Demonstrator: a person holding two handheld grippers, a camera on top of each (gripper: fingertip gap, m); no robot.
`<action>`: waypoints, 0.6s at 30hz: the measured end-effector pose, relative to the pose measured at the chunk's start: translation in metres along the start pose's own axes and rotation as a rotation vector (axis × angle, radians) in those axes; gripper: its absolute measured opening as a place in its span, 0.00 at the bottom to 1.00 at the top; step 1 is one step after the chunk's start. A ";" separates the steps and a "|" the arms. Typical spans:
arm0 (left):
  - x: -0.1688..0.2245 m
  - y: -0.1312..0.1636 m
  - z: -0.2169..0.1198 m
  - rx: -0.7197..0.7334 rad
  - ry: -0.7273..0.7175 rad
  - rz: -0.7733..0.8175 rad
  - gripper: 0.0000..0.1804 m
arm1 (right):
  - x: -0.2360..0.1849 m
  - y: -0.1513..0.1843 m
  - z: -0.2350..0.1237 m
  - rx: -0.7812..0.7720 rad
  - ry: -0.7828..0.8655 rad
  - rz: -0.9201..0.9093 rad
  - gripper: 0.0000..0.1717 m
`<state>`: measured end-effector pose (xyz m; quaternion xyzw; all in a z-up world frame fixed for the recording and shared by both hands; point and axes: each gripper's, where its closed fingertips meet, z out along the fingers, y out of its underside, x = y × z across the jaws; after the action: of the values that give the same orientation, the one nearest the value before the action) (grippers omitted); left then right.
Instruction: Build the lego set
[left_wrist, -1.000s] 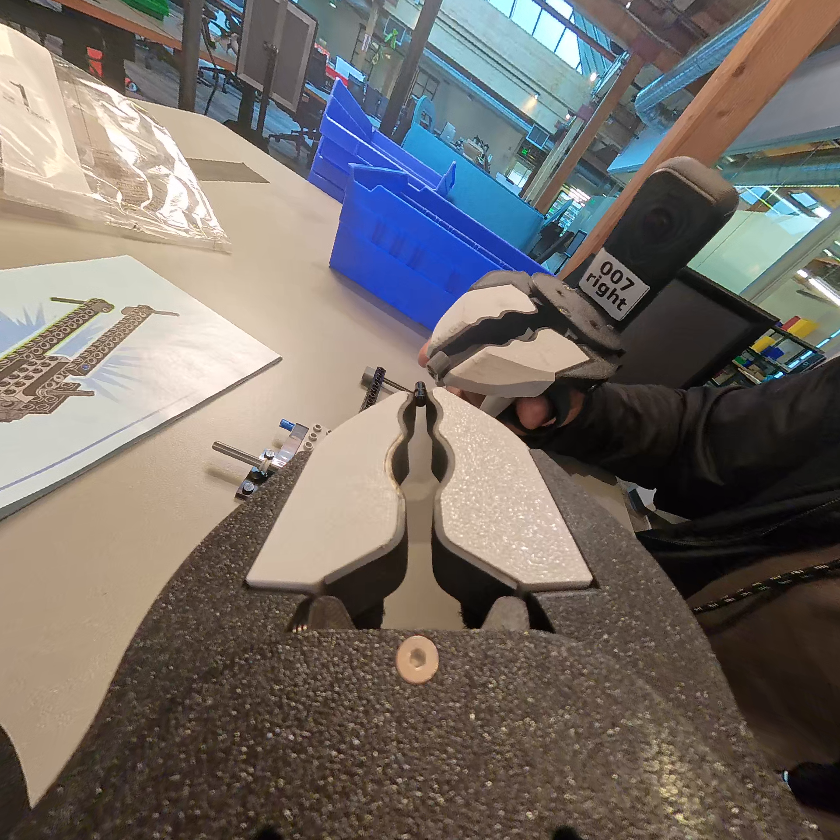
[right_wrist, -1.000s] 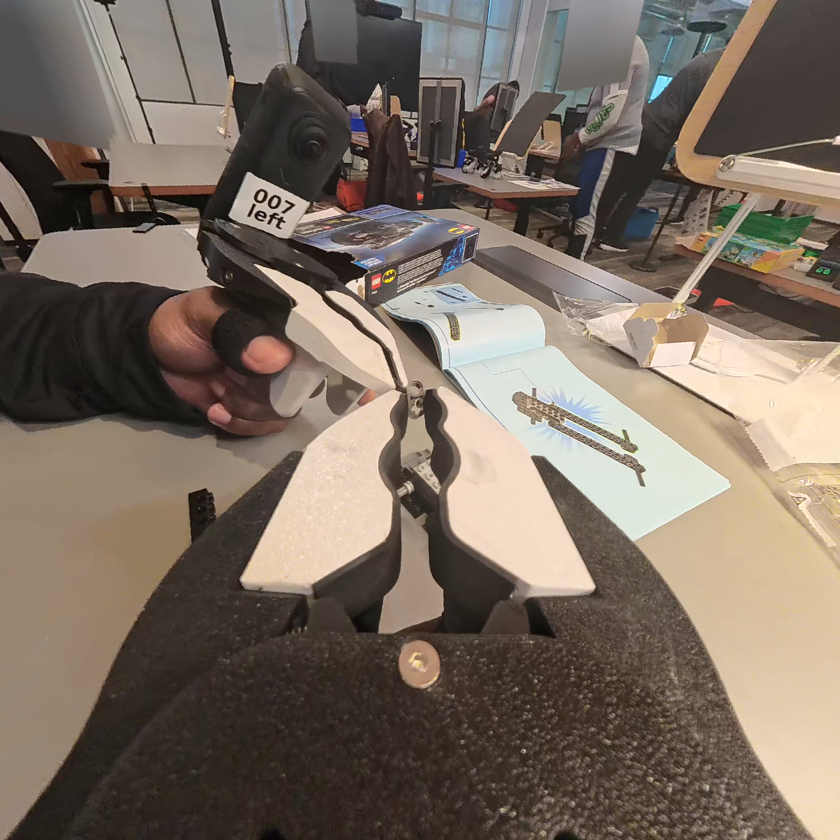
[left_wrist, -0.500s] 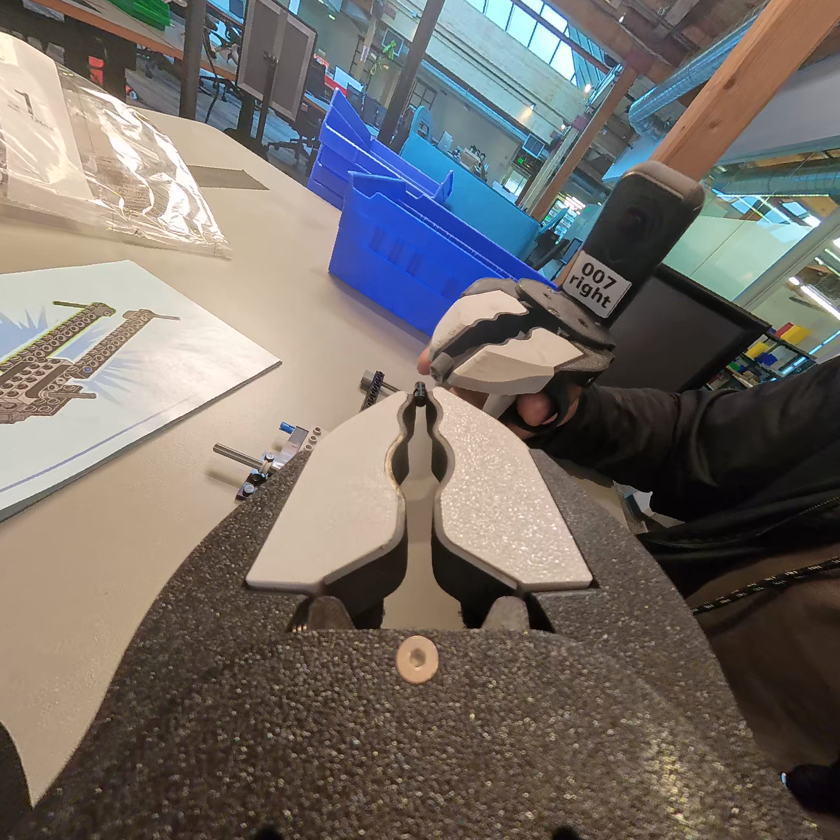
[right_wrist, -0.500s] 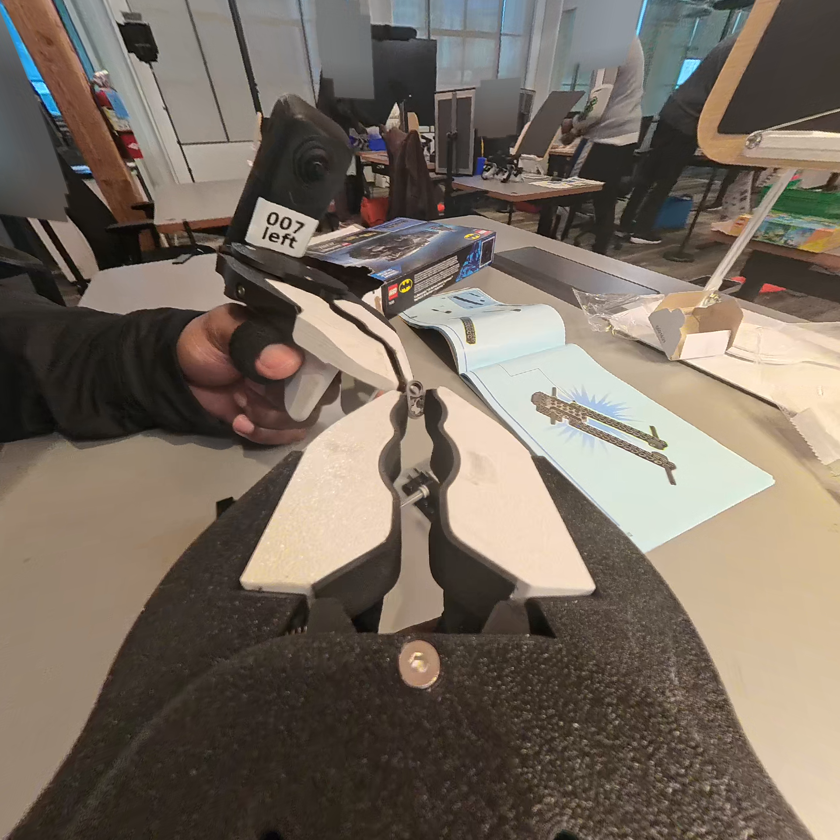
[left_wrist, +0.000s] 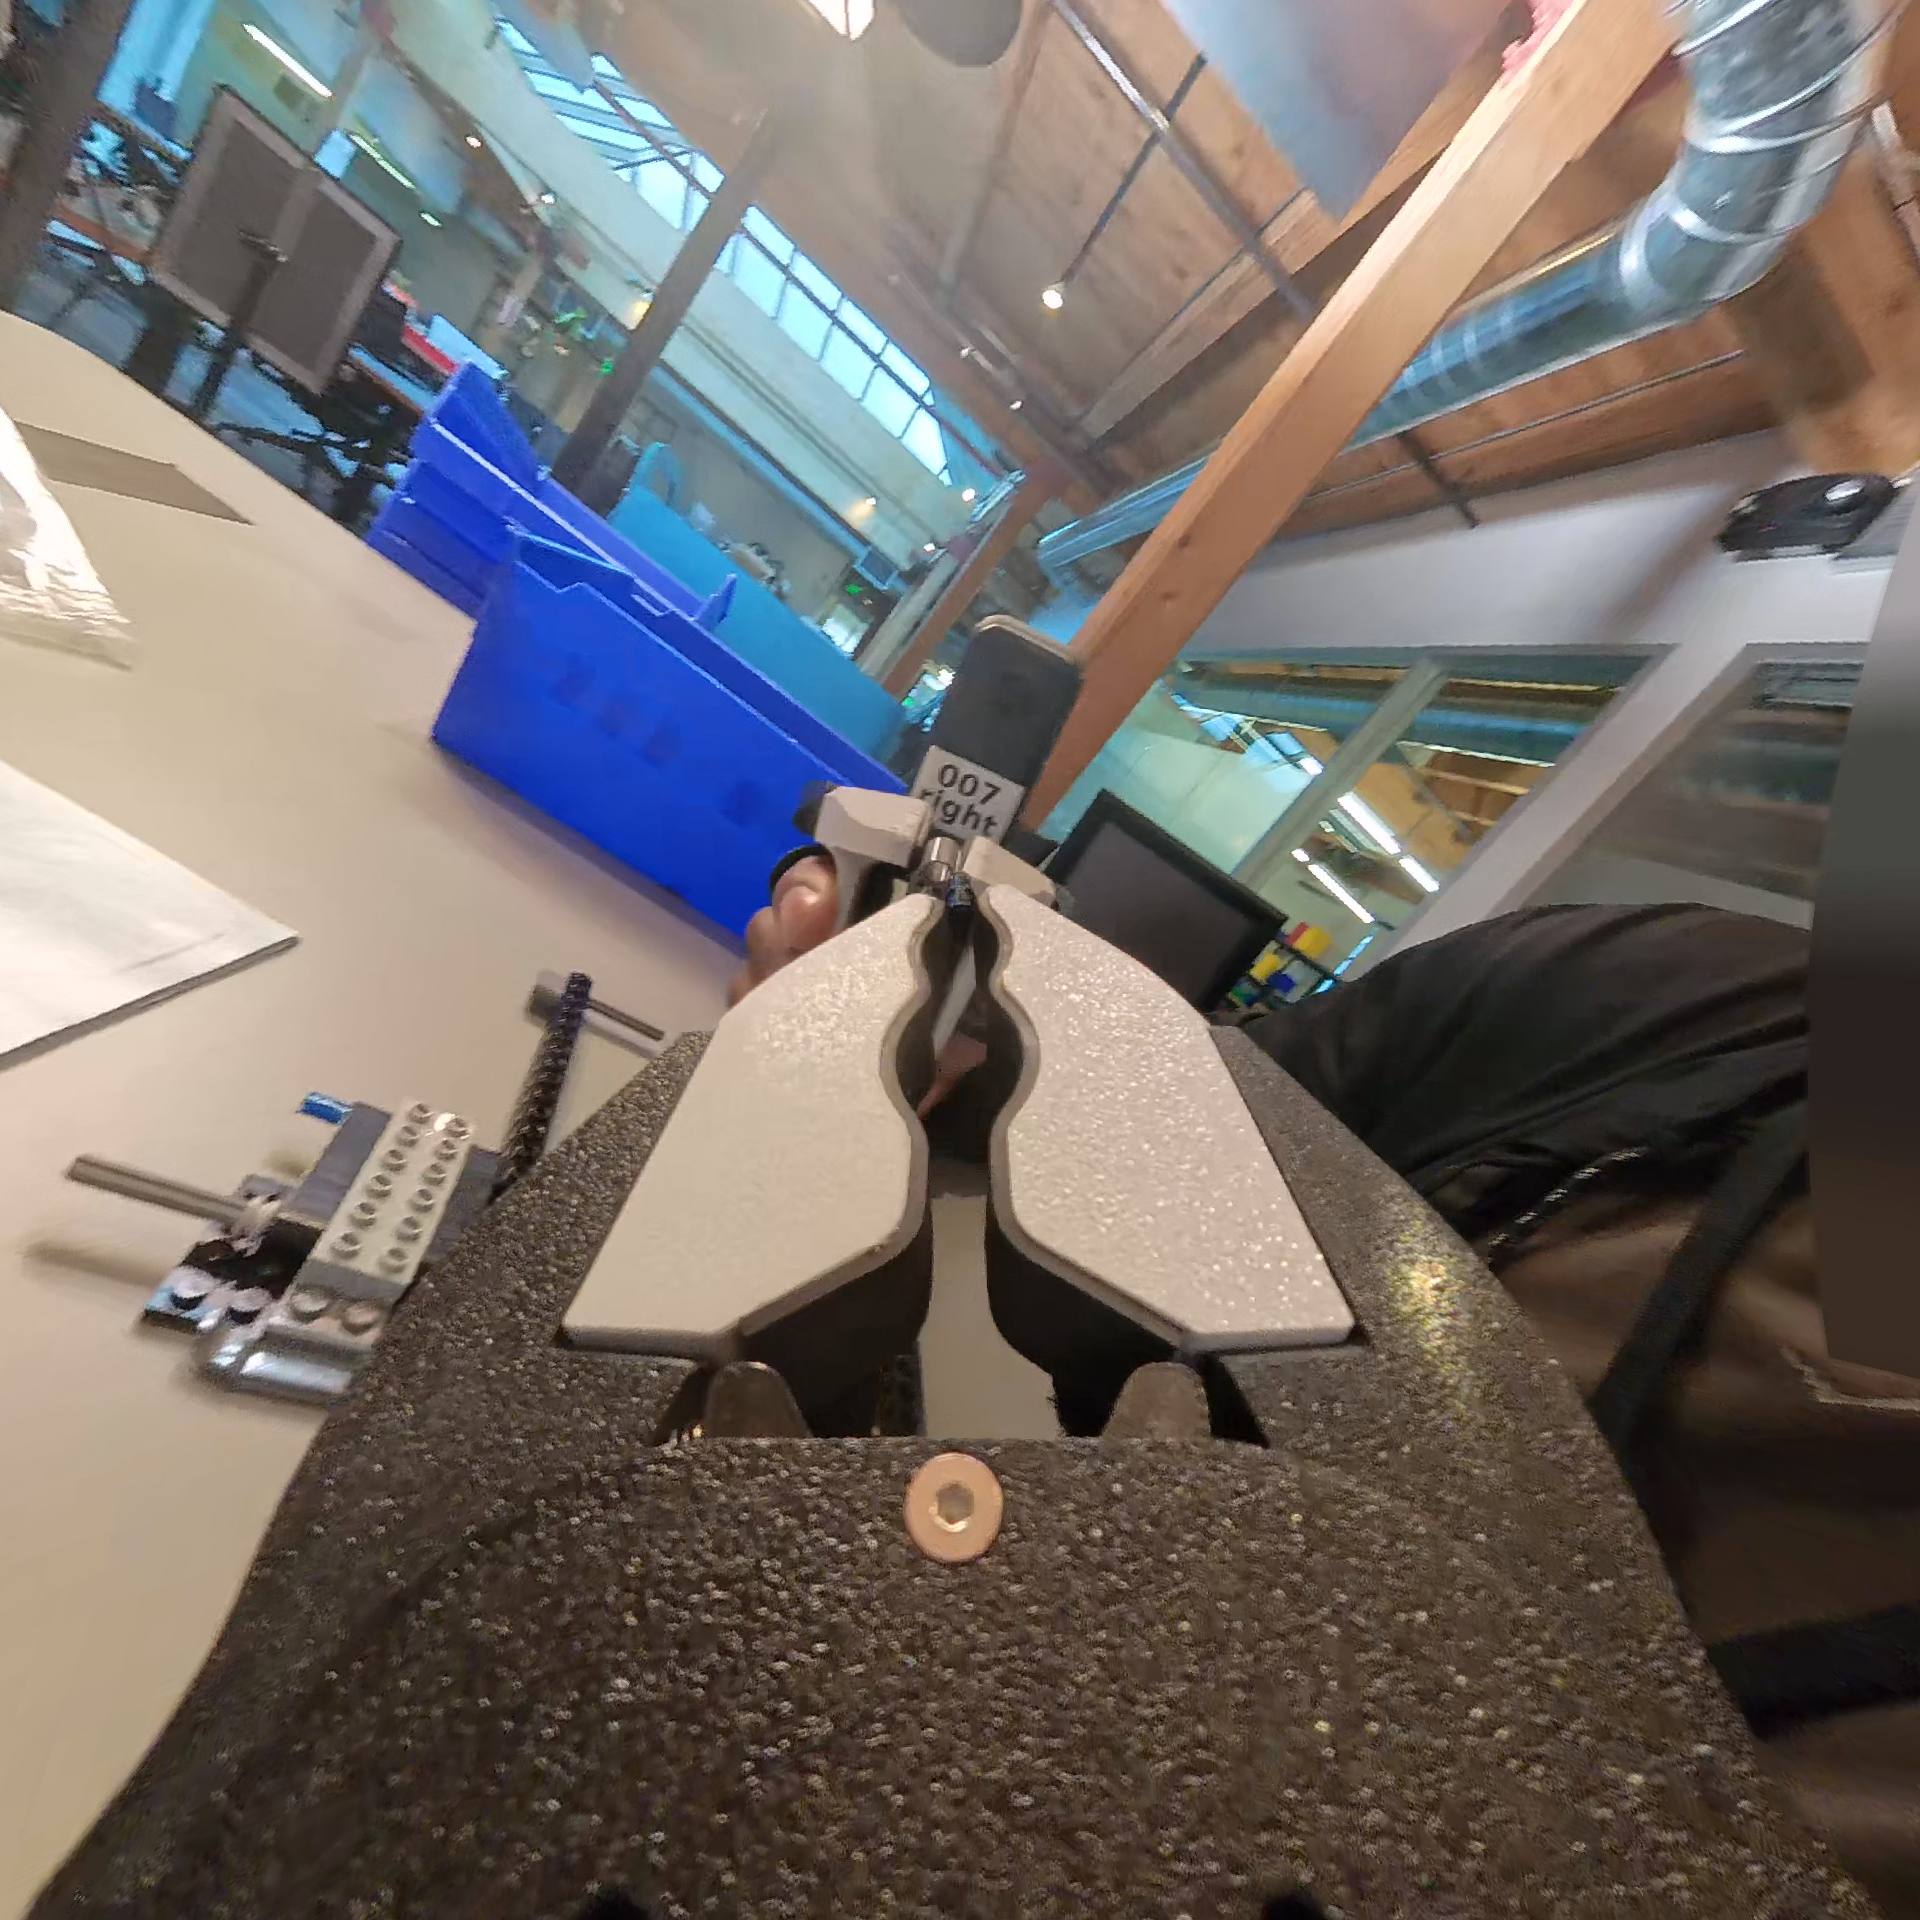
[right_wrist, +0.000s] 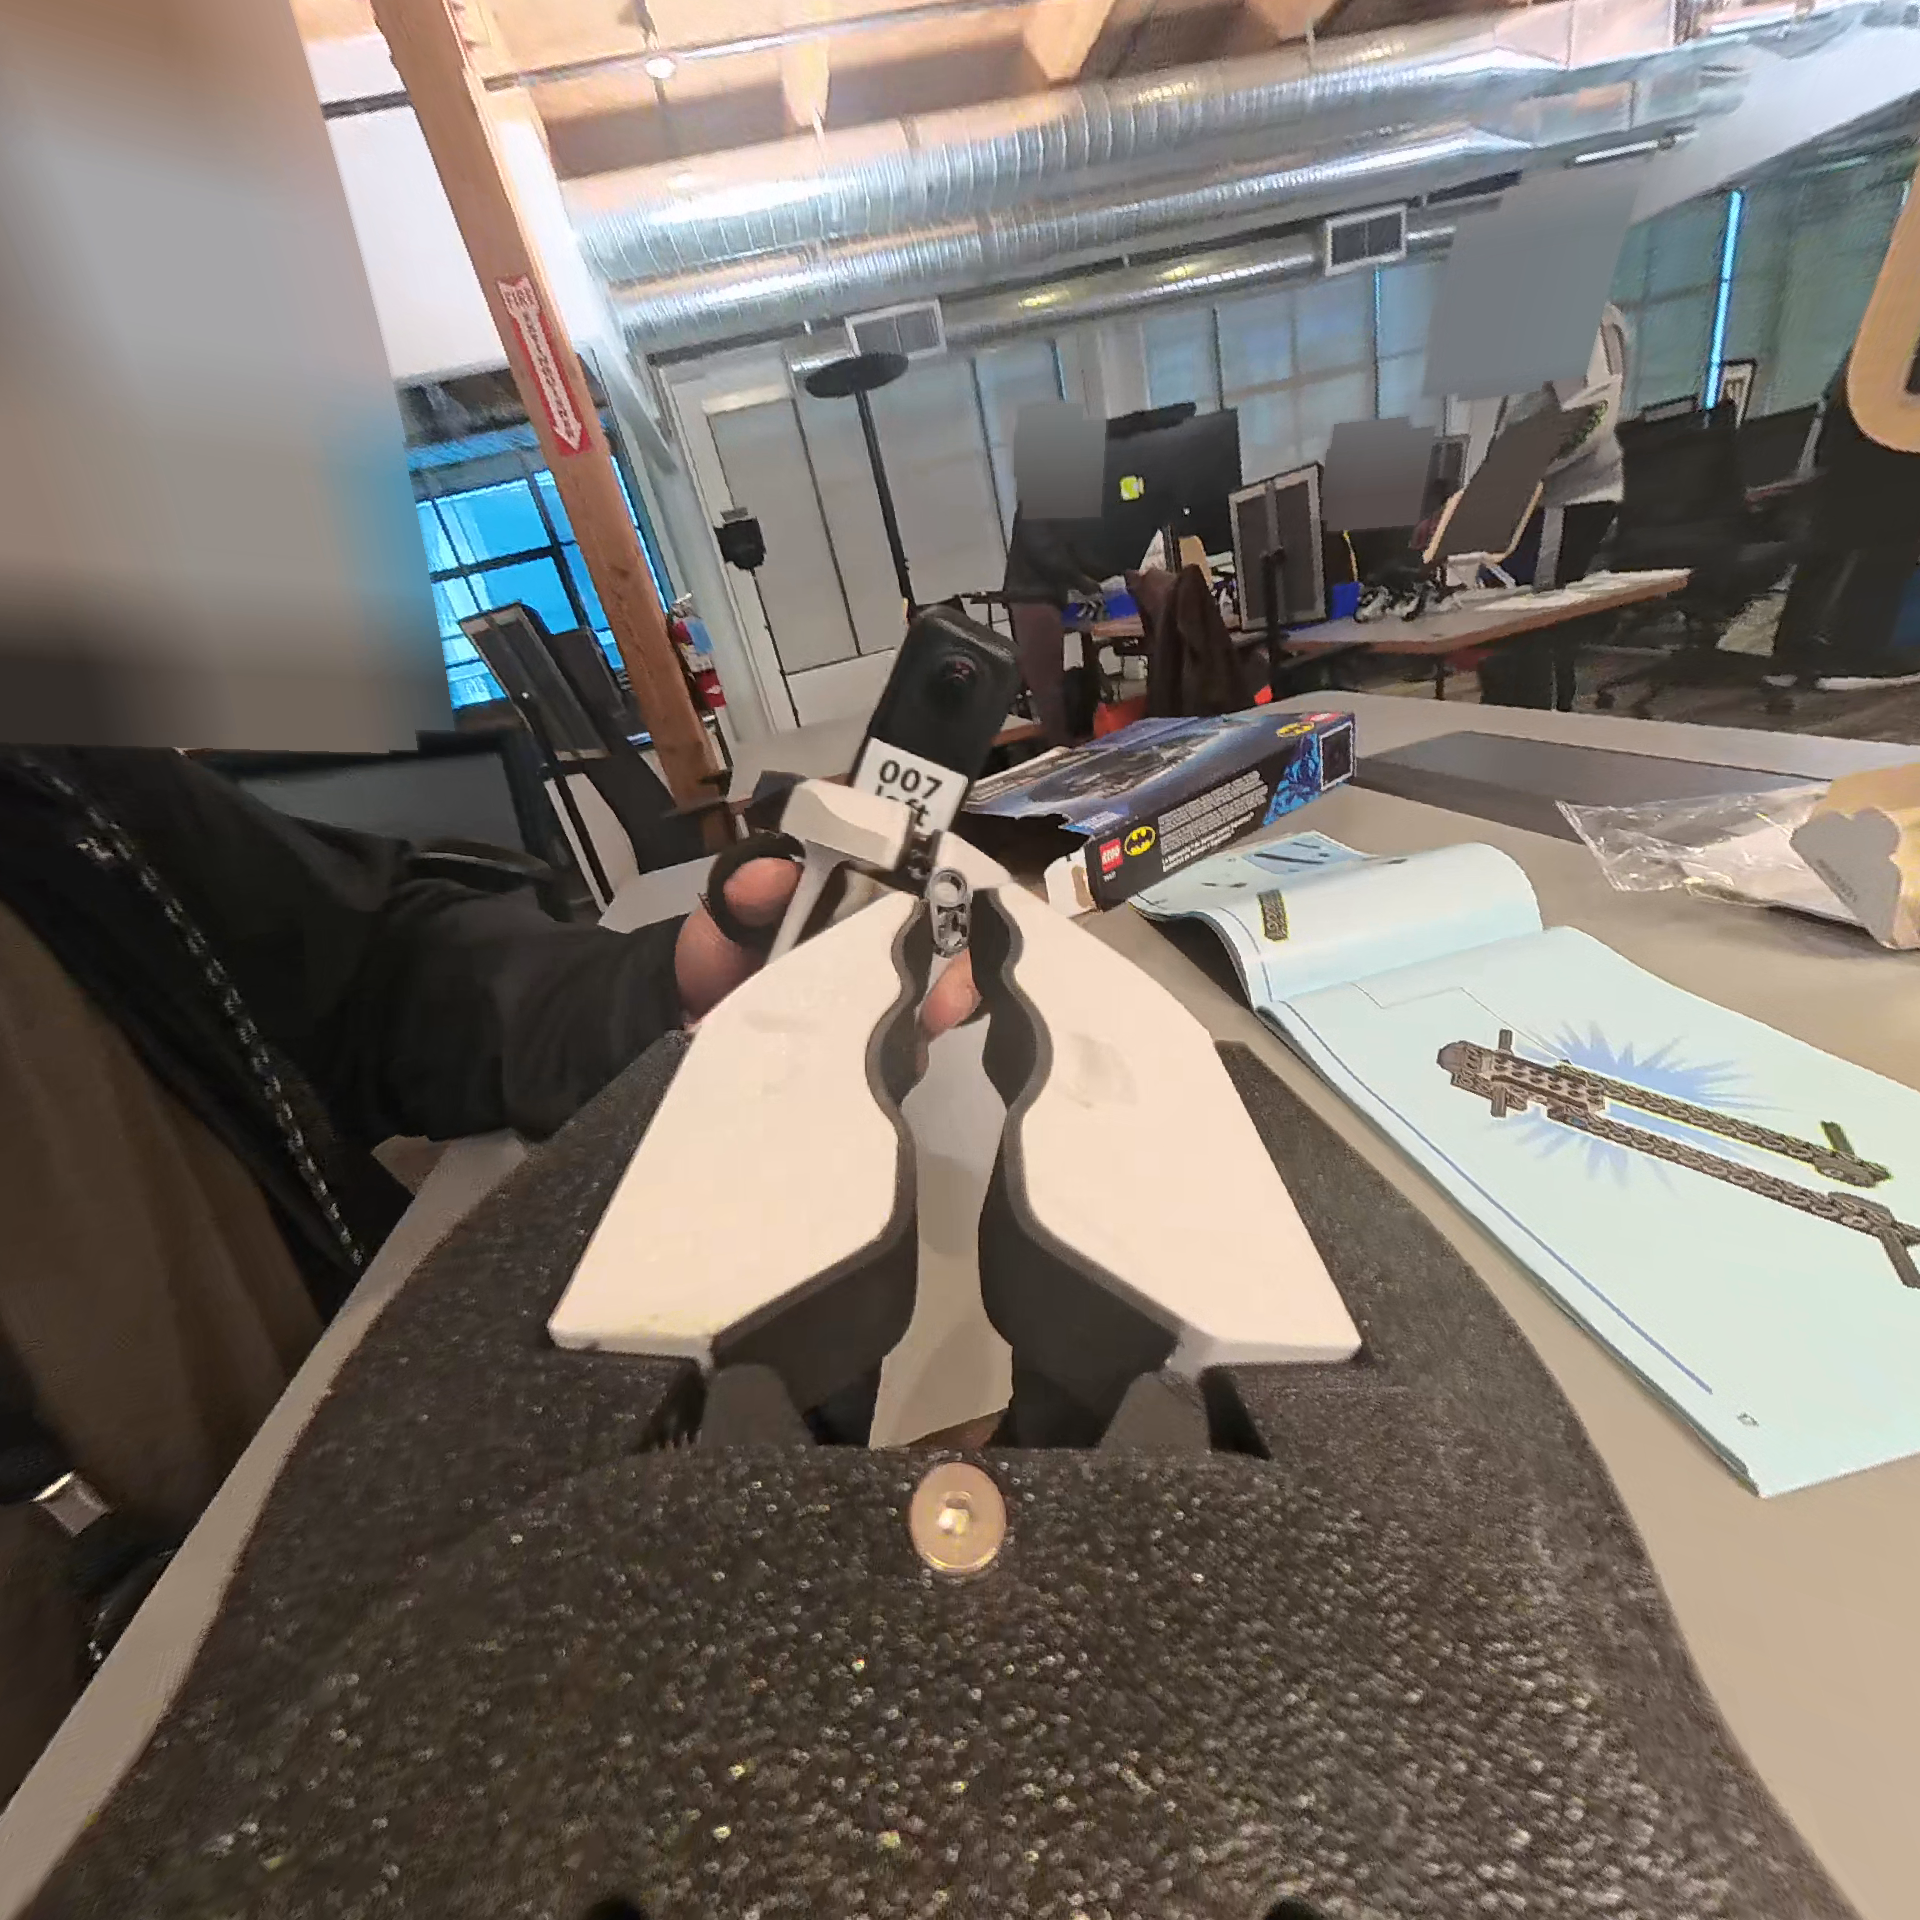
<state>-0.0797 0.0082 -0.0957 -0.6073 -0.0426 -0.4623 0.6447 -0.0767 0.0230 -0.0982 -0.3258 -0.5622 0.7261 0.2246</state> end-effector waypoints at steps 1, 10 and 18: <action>0.002 0.000 0.001 0.005 0.016 -0.014 0.02 | -0.001 -0.001 0.000 0.006 -0.007 -0.008 0.04; 0.005 0.006 0.006 0.019 0.056 -0.097 0.02 | -0.009 -0.001 0.004 0.021 -0.035 -0.053 0.04; 0.004 0.006 0.005 0.030 0.076 -0.151 0.02 | -0.010 0.005 0.006 -0.031 -0.016 -0.114 0.04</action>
<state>-0.0709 0.0091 -0.0958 -0.5746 -0.0709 -0.5316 0.6182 -0.0737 0.0107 -0.0995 -0.2907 -0.5929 0.7060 0.2560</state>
